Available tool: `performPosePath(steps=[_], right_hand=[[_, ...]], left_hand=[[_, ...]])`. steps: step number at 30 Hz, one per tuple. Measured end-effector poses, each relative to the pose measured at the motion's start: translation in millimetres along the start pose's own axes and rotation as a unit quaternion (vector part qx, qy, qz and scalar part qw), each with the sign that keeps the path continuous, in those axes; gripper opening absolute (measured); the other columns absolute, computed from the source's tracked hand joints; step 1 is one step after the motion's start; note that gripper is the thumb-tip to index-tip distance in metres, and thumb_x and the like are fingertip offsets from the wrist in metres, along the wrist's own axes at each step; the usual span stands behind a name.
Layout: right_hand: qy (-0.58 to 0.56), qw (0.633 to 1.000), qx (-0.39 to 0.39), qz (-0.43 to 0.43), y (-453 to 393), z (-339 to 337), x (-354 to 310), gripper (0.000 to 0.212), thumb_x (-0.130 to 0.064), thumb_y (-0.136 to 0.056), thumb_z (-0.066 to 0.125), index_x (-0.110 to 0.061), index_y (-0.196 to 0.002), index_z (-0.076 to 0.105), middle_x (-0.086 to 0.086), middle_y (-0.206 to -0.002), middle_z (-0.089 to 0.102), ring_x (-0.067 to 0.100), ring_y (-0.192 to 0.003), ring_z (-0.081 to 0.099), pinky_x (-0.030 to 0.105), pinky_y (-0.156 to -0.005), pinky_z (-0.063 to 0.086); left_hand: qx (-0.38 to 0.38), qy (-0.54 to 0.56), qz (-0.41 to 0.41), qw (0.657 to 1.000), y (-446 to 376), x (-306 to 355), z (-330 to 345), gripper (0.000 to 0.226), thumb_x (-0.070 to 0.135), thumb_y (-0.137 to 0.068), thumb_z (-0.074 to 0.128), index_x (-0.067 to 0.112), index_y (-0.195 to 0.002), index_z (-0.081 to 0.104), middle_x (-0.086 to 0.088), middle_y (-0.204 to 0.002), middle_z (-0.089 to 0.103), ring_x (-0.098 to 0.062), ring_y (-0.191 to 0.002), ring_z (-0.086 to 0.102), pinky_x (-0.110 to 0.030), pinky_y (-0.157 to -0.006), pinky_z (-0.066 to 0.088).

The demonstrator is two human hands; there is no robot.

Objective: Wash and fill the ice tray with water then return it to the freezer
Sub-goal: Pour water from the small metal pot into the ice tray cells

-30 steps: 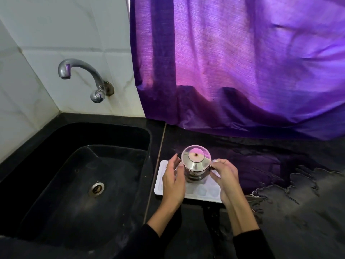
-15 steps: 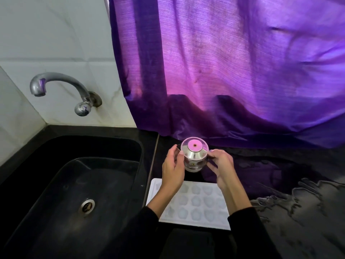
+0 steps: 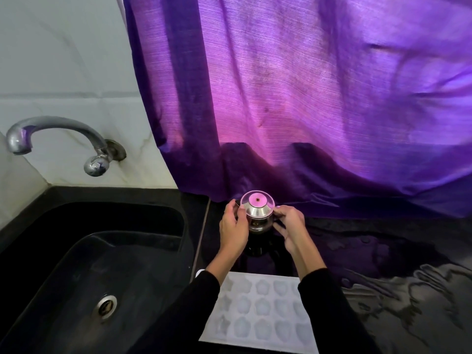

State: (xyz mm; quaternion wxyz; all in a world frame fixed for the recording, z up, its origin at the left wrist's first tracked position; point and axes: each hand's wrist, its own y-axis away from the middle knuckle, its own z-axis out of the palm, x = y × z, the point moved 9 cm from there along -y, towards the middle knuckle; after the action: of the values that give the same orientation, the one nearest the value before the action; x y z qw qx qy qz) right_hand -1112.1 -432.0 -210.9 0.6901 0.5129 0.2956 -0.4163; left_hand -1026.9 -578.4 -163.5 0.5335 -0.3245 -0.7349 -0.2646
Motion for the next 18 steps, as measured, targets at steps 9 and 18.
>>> performPosePath(steps=[9,18], right_hand=[[0.012,1.0,-0.008,-0.006,-13,0,3,0.015,-0.002,-0.084,0.057,-0.017,-0.08,0.059,-0.001,-0.081,0.06,0.011,-0.081,0.056,0.036,-0.089,0.044],[0.048,0.998,-0.008,-0.037,-15,2,-3,0.012,-0.004,-0.084,0.06,-0.016,-0.084,0.059,0.001,-0.081,0.059,0.012,-0.08,0.056,0.029,-0.074,0.045]], left_hand=[[0.002,0.003,-0.015,1.0,-9,-3,6,0.042,0.024,-0.1,0.043,0.01,-0.139,0.043,-0.001,-0.119,0.057,-0.009,-0.105,0.046,-0.022,-0.089,0.032],[0.003,-0.008,-0.028,1.0,-9,-7,2,0.043,0.025,-0.099,0.043,0.01,-0.139,0.042,-0.007,-0.132,0.056,-0.016,-0.116,0.049,-0.023,-0.093,0.032]])
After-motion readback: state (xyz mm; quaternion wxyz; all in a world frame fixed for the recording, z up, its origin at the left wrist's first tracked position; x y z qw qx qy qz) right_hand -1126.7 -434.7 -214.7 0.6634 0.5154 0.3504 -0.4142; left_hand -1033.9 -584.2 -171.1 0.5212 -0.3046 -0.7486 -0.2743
